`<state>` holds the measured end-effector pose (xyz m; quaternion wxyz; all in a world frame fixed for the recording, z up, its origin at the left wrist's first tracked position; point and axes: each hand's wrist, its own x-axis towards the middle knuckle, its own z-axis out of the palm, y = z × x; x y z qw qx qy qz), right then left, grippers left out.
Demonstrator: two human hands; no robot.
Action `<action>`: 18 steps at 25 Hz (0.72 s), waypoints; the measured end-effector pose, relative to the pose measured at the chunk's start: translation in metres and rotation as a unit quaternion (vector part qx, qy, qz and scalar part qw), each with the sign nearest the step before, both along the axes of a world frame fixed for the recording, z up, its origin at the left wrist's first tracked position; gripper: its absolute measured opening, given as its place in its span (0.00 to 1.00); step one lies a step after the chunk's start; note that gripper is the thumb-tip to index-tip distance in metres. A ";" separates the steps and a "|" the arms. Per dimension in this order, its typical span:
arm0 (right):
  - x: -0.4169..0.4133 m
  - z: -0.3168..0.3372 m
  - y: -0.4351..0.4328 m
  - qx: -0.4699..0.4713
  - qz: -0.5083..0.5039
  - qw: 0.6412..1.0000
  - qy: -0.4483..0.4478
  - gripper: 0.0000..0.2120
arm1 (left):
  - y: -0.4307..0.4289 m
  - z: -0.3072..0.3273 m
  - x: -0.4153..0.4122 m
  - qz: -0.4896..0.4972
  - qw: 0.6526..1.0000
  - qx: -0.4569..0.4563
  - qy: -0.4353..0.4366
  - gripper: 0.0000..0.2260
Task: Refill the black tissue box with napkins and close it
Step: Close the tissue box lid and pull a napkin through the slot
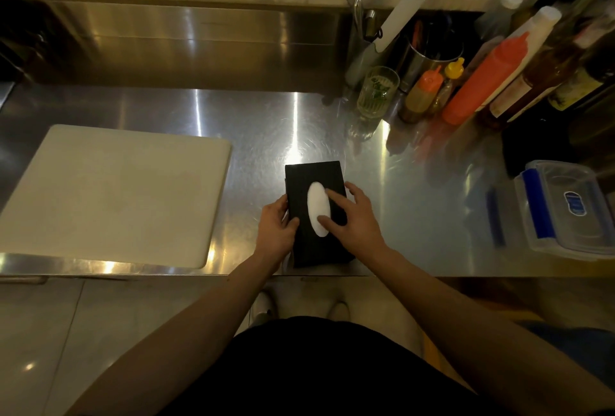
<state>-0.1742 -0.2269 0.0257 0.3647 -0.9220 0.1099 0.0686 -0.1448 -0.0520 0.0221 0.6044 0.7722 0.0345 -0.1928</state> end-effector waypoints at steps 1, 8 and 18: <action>0.002 -0.001 0.003 -0.043 0.020 0.999 -0.001 0.32 | 0.000 -0.001 -0.001 0.001 1.000 0.009 0.004 0.23; 0.020 -0.005 0.012 -0.143 0.048 0.989 -0.001 0.23 | 0.000 -0.008 -0.001 0.004 0.999 0.032 0.016 0.23; 0.027 -0.005 0.026 -0.271 0.051 0.961 0.002 0.09 | -0.001 -0.008 -0.002 -0.015 0.998 0.059 0.021 0.23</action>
